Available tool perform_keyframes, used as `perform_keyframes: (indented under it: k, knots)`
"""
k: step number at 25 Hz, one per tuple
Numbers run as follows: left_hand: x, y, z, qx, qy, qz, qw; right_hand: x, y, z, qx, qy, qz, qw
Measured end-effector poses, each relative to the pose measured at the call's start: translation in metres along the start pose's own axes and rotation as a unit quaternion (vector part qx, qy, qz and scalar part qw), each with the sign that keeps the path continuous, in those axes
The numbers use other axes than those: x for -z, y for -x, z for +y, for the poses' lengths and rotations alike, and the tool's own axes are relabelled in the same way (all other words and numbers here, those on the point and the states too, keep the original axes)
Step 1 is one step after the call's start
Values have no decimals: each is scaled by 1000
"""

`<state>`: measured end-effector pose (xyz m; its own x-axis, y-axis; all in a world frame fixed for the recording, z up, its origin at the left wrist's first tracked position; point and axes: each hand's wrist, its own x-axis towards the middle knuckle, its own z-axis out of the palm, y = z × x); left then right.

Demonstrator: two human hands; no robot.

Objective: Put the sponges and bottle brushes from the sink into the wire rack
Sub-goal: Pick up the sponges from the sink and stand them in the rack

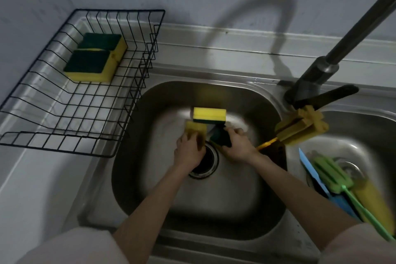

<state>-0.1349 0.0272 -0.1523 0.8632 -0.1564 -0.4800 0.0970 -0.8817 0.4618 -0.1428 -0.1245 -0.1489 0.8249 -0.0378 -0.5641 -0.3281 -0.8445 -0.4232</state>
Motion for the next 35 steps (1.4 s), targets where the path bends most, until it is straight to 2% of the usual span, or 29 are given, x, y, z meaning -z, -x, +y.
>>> perform_keyframes:
  k: [5, 11, 22, 29, 35]
  knots:
    - [-20, -7, -5, 15, -13, 3, 1000, -16, -6, 6, -1, 59, 37, 998]
    - [-25, -2, -16, 4, -11, 33, 999, -26, -2, 7, -20, 62, 66, 996]
    - [4, 25, -5, 23, 118, 106, 987, -2, 28, -8, -29, 1, 89, 996]
    - [36, 54, 7, -25, 177, 173, 969, 20, 61, -30, 9, -16, 147, 989]
    - [72, 97, 20, -102, 266, 223, 932, 42, 100, -51, 58, -69, 210, 973]
